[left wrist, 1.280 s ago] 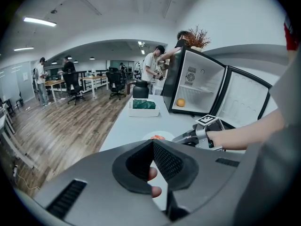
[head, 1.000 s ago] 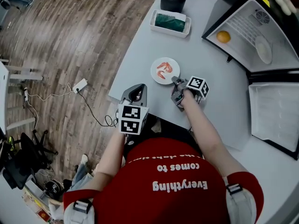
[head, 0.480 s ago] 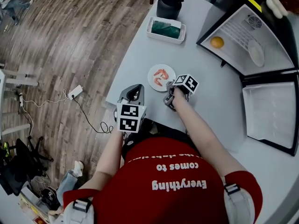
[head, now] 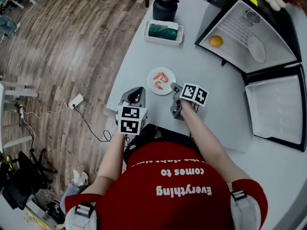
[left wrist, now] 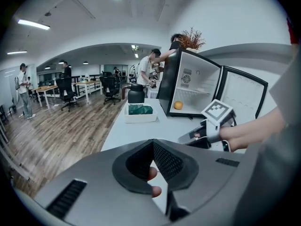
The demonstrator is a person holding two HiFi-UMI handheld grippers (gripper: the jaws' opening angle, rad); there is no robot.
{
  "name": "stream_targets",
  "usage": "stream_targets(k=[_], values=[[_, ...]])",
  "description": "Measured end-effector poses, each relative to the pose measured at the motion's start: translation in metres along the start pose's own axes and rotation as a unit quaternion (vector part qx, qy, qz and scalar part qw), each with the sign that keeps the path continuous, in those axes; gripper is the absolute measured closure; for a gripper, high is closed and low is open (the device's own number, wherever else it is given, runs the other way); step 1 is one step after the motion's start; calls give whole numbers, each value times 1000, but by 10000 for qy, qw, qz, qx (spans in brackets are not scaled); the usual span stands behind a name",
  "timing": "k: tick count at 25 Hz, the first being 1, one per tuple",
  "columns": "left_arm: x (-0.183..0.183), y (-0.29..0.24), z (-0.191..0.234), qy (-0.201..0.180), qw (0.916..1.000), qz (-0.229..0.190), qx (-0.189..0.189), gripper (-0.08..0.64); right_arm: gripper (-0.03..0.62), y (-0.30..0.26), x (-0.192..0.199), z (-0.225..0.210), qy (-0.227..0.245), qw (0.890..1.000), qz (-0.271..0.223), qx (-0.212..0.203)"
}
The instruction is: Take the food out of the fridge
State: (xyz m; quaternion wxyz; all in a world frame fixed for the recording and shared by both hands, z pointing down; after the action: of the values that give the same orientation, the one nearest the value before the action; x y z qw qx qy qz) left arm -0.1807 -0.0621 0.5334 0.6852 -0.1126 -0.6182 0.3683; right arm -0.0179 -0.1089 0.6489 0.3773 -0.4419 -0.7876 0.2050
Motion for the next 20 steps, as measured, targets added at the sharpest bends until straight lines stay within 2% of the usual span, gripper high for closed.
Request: stream_targets(k=[2,5,10,13,17,20], values=[[3,-7,-5,-39,9999,81,83,560,581,14,-1,18,-105,9959,-320,-837],[3,-20,-14,-72,9994,192,268,560,581,36,2,23,88,9916,-499,-1191],[-4,-38,-32,-487,9970,344,493,560,581,69,3,9,85,9885,-694,-1342],[-5,-50,-42,-647,9952,471,570,560,581,95,0,-12,-38,9860,-1021,-1319],[-11,-66,-66,-952,9906,574,796,560,580,133,-16,-61,-567,9794,-1674,-978],[-14,-72,-91,-1097,9877,598,944,560,580,162,-34,-98,-961,9674,-2151,-929]])
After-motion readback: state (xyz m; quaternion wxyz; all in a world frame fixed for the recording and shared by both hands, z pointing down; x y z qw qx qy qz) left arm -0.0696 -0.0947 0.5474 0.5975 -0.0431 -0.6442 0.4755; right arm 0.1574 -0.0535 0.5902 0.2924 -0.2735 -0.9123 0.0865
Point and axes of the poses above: the fingertips, and each gripper's own axes: y backward along the fingers, z to its left, x out of its underside, the point moved 2 cm from there along y, backward along the fingers, and after that the axes turned 8 degrees about y, right-handed, at the moved point
